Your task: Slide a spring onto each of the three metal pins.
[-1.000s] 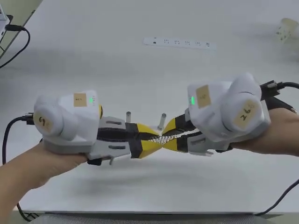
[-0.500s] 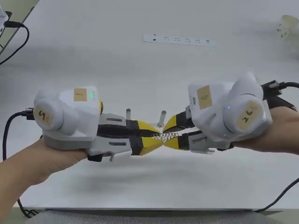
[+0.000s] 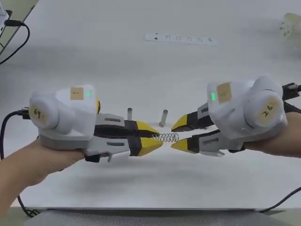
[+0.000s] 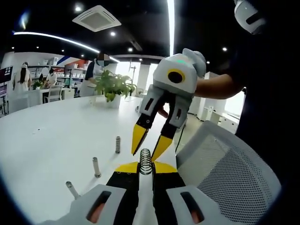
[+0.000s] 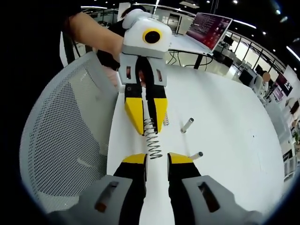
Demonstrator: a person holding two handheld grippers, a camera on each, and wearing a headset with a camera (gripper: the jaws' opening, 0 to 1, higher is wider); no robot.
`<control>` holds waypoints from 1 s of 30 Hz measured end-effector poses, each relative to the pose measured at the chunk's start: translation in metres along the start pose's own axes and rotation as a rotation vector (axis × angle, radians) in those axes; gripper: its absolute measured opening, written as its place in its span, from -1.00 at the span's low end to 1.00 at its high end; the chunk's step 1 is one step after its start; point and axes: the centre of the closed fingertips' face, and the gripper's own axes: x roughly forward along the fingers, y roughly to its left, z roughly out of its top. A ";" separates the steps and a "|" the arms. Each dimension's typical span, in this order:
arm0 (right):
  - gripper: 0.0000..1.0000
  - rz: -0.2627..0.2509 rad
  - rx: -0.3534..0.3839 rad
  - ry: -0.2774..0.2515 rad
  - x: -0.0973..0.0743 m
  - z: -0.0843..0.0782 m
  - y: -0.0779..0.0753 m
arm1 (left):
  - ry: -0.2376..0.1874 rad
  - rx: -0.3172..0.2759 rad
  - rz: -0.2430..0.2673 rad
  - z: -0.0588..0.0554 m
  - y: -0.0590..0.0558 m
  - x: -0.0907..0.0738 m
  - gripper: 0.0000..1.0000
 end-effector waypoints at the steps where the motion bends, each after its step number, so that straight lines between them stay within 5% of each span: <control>1: -0.70 0.003 0.010 -0.006 0.000 -0.001 0.000 | -0.002 0.000 0.000 0.000 0.000 0.000 -0.96; 7: -0.74 0.027 0.063 -0.108 -0.002 0.009 0.001 | -0.005 -0.007 -0.008 0.002 -0.003 0.000 -0.96; 15: -0.83 0.054 0.073 -0.124 -0.002 0.011 0.006 | -0.009 -0.016 -0.010 0.003 -0.003 -0.002 -0.96; 18: -0.83 0.066 0.139 -0.144 -0.003 0.012 0.006 | -0.009 -0.020 -0.011 0.002 -0.003 -0.003 -0.96; 30: -0.85 0.060 0.126 -0.162 -0.012 0.022 0.000 | -0.030 -0.037 -0.015 0.001 0.000 -0.005 -0.97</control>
